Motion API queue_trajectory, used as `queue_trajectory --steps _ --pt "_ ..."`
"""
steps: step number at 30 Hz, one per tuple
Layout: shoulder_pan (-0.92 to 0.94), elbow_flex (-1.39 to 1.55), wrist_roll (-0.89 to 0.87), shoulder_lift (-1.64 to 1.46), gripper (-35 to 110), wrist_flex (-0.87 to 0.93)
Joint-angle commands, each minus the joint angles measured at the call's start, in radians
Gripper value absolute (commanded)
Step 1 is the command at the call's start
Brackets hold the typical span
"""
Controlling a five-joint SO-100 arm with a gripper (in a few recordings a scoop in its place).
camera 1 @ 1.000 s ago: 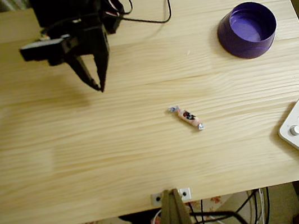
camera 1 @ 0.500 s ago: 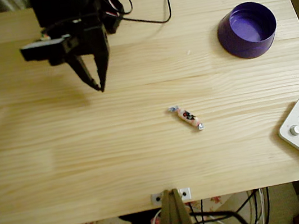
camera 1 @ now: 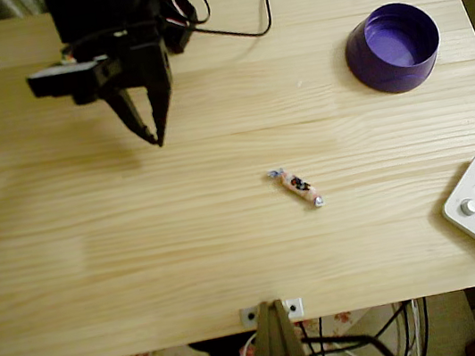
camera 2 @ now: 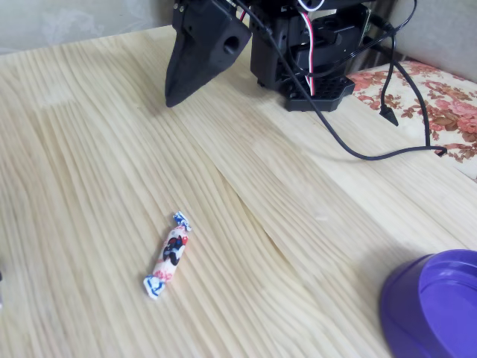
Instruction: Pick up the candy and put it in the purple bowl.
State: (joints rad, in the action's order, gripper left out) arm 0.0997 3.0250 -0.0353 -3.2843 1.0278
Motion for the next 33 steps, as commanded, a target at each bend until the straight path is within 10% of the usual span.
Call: queue_trajectory --steps 1,33 --pt "0.009 -0.006 -0.008 -0.015 -1 0.002" --pt "0.049 -0.173 -0.002 -0.015 -1 0.098"
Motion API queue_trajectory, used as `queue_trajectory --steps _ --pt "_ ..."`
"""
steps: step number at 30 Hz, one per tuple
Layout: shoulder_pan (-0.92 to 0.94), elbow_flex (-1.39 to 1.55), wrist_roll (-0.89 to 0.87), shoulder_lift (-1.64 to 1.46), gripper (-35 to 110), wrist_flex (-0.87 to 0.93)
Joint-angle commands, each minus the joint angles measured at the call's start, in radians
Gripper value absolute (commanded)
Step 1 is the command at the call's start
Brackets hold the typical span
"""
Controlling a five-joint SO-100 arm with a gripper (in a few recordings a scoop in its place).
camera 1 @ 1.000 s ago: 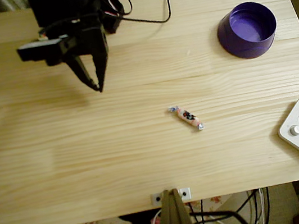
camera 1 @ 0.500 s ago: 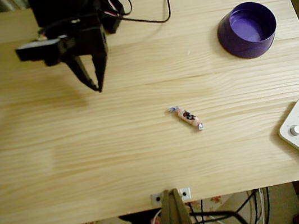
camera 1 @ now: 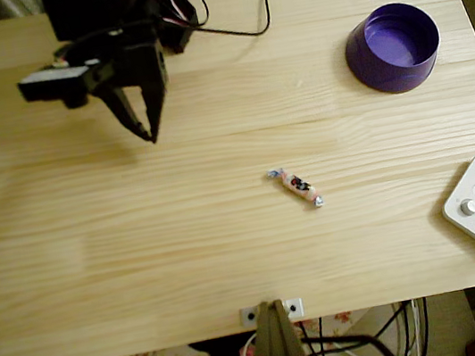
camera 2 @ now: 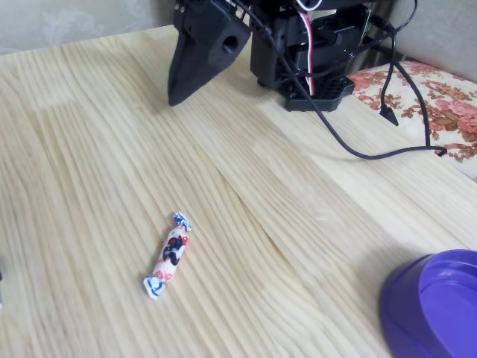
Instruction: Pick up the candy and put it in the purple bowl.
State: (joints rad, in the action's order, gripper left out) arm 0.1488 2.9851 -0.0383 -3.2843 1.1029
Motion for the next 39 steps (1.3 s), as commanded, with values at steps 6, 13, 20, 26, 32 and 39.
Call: queue_trajectory --steps 6,13,20,26,32,39 --pt "-0.112 -0.222 -0.012 -0.015 -1 0.060" --pt "-0.219 -0.261 0.167 0.023 -1 0.040" --pt "-0.311 -0.400 0.391 0.268 -1 0.031" --pt "-0.367 -0.517 0.413 0.449 1 -0.021" --pt "-0.428 -0.638 0.354 0.796 11 -0.147" --pt "-0.495 -0.753 0.296 1.057 20 -0.255"
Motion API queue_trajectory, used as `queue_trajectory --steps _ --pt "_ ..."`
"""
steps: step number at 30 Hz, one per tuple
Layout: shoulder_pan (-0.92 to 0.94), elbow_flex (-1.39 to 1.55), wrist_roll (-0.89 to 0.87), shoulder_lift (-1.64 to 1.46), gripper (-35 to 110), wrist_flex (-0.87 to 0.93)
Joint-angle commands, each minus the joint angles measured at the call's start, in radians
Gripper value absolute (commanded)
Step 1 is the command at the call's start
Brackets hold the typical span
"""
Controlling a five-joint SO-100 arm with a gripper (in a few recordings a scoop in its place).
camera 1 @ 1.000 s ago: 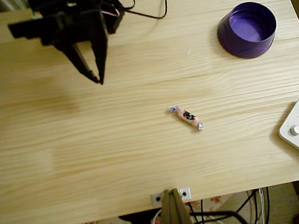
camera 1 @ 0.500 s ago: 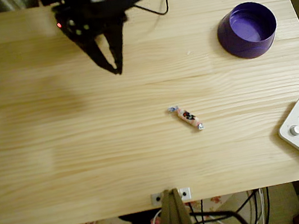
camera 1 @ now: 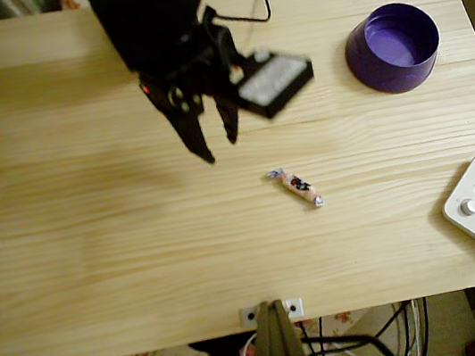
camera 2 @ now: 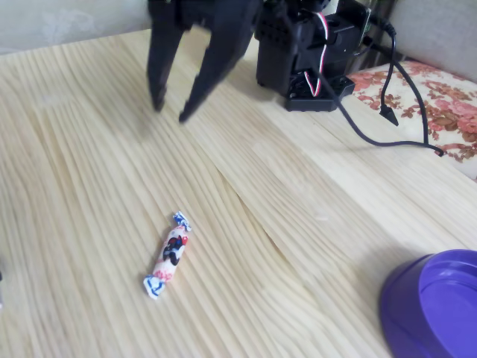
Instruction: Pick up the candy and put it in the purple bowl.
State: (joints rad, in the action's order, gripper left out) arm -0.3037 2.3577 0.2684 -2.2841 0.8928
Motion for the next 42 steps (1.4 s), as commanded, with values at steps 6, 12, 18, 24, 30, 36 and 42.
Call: queue_trajectory --steps 6,12,18,24,30,36,42 --pt "-0.120 -0.189 -0.072 0.183 26 -0.100" --pt "-0.199 -0.239 -0.152 0.255 26 -0.149" --pt "-0.275 -0.298 -0.176 0.353 24 -0.184" --pt "-0.322 -0.394 -0.201 0.477 24 -0.198" --pt "-0.310 -0.423 -0.184 0.580 24 -0.247" --pt "-0.288 -0.403 -0.175 0.637 24 -0.298" --pt "-0.252 -0.414 -0.160 0.687 23 -0.327"
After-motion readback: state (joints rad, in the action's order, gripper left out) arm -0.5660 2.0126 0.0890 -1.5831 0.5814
